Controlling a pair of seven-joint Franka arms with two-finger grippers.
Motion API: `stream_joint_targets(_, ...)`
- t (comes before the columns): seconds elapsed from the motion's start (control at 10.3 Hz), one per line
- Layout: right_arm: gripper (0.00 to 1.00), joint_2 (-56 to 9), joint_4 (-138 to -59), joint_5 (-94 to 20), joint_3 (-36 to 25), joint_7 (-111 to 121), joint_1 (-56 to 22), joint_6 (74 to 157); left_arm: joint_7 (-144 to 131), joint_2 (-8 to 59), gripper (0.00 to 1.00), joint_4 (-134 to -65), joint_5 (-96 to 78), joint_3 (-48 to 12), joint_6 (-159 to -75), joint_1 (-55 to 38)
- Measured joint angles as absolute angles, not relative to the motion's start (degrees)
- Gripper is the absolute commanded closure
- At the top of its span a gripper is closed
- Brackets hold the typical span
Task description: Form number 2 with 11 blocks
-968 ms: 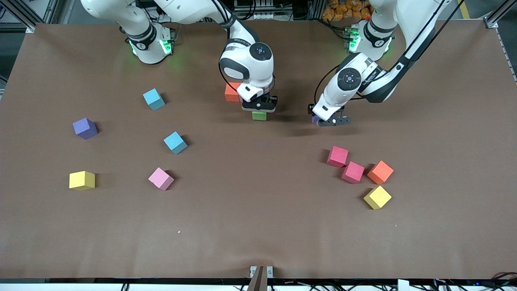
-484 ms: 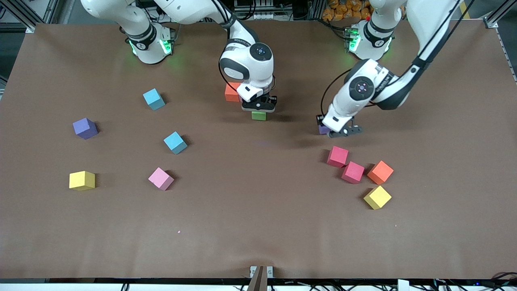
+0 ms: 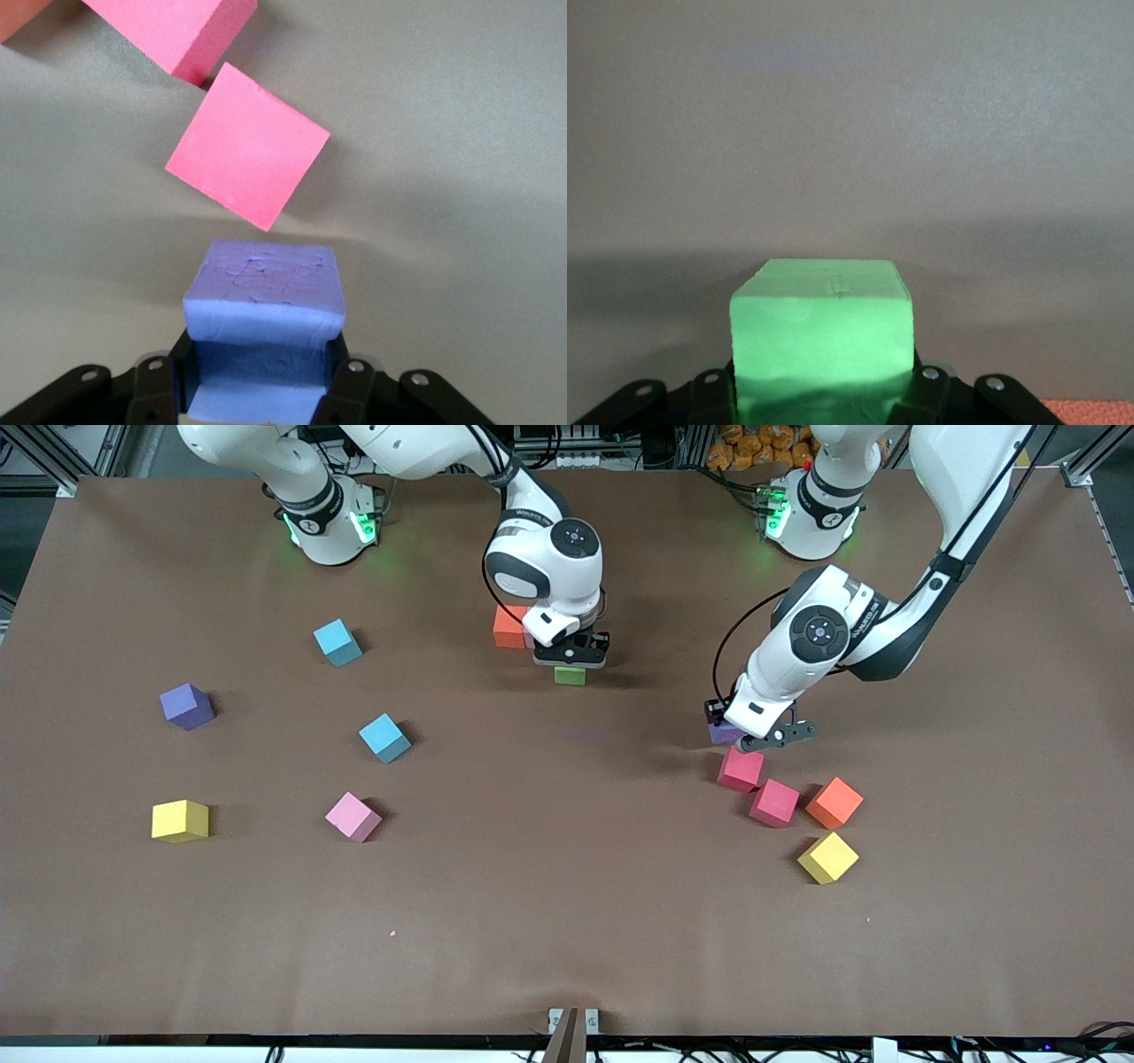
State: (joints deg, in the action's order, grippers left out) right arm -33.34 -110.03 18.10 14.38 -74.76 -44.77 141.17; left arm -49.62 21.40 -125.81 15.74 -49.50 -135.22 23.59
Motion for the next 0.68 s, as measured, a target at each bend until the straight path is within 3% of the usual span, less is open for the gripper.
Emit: stream_joint_targets(0.68,0.5,-33.3,-110.0,18.1,14.4,-74.8,-44.8,141.2,-50.8,22.2,0.83,-124.0,15.7,-49.5,-135.2,23.5)
